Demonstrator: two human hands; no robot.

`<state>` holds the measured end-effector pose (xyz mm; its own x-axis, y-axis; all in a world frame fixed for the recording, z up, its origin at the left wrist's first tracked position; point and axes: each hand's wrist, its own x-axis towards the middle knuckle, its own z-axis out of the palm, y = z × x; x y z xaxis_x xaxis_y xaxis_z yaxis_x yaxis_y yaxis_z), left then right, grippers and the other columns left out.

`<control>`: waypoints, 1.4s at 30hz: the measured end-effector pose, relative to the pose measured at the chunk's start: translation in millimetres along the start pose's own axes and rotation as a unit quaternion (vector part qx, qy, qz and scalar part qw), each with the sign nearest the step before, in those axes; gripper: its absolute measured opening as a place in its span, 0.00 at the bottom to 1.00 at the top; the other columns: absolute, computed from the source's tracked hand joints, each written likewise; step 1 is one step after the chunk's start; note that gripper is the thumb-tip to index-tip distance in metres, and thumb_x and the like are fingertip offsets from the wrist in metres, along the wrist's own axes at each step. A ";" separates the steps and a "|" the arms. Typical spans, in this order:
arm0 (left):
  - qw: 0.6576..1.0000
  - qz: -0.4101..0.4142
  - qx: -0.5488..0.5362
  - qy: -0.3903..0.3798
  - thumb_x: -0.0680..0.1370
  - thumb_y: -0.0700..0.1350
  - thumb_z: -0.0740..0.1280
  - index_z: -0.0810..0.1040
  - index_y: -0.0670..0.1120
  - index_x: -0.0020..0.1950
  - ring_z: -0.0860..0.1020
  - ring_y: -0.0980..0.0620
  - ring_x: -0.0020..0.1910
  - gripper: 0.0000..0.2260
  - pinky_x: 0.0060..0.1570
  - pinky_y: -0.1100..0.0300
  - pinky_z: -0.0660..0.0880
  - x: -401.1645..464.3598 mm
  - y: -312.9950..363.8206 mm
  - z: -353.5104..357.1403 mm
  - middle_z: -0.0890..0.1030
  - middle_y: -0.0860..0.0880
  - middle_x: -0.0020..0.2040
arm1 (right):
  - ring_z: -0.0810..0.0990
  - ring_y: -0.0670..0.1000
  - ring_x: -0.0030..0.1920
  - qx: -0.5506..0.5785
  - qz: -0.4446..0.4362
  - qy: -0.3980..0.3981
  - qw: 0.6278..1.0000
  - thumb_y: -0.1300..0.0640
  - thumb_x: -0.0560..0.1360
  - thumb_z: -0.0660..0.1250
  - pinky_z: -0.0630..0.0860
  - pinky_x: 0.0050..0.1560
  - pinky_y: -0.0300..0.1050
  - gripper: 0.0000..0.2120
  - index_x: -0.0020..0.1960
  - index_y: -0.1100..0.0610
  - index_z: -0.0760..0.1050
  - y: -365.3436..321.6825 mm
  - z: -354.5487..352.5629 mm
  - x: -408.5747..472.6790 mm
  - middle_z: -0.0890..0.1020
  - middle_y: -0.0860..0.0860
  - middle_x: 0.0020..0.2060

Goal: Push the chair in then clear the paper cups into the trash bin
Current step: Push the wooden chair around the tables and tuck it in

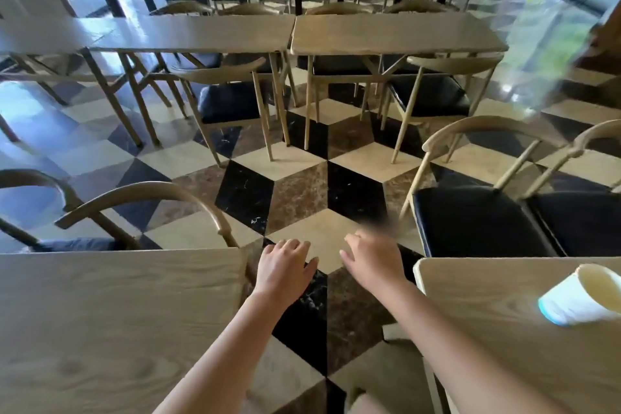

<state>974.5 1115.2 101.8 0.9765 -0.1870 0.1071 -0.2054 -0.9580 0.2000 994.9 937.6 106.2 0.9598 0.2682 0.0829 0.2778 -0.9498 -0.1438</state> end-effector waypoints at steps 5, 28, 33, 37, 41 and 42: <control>1.000 0.020 0.008 0.004 0.77 0.55 0.61 0.76 0.48 0.60 0.77 0.47 0.54 0.17 0.52 0.53 0.71 98.2 -5.2 23.7 0.80 0.49 0.53 | 0.75 0.55 0.52 -0.002 0.016 -0.002 1.000 0.48 0.78 0.59 0.69 0.52 0.49 0.15 0.56 0.56 0.76 42.1 16.7 82.0 0.80 0.53 0.51; 0.996 0.087 -0.018 -0.005 0.78 0.54 0.59 0.75 0.48 0.59 0.76 0.49 0.55 0.15 0.56 0.54 0.69 561.7 -32.3 44.1 0.80 0.50 0.55 | 0.75 0.55 0.53 0.000 0.126 0.029 0.992 0.48 0.77 0.59 0.71 0.50 0.49 0.15 0.55 0.56 0.76 226.9 13.3 473.4 0.80 0.53 0.50; 0.985 0.171 -0.006 -0.021 0.78 0.53 0.59 0.75 0.46 0.59 0.75 0.48 0.55 0.16 0.56 0.53 0.68 677.3 -25.5 37.8 0.79 0.49 0.54 | 0.76 0.53 0.54 -0.003 0.196 0.046 0.980 0.47 0.78 0.59 0.71 0.52 0.48 0.15 0.57 0.55 0.76 266.5 0.5 544.3 0.80 0.52 0.52; 0.973 0.227 -0.001 -0.035 0.77 0.54 0.59 0.75 0.46 0.59 0.75 0.49 0.56 0.16 0.56 0.54 0.67 755.9 -2.7 48.8 0.79 0.49 0.54 | 0.78 0.52 0.51 0.016 0.259 0.076 0.963 0.47 0.77 0.60 0.73 0.50 0.47 0.15 0.56 0.55 0.77 305.2 -4.2 576.2 0.81 0.52 0.49; 0.957 0.283 -0.015 -0.061 0.77 0.52 0.59 0.75 0.47 0.58 0.75 0.49 0.54 0.15 0.55 0.55 0.67 809.7 39.2 66.8 0.79 0.49 0.53 | 0.77 0.52 0.49 0.005 0.321 0.084 0.943 0.47 0.77 0.60 0.70 0.49 0.46 0.15 0.56 0.55 0.77 352.5 -8.4 591.4 0.81 0.51 0.49; 0.952 0.299 -0.017 -0.069 0.77 0.52 0.59 0.75 0.47 0.59 0.75 0.49 0.54 0.15 0.55 0.55 0.67 821.8 50.2 72.5 0.79 0.49 0.53 | 0.77 0.52 0.49 0.003 0.336 0.086 0.938 0.47 0.77 0.60 0.70 0.48 0.46 0.15 0.55 0.56 0.77 366.2 -8.7 595.5 0.81 0.52 0.48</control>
<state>1771.4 897.7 129.2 0.6834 -0.7253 0.0831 -0.7264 -0.6643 0.1761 1667.8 748.1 111.6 0.8978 -0.4210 0.1291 -0.3866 -0.8940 -0.2265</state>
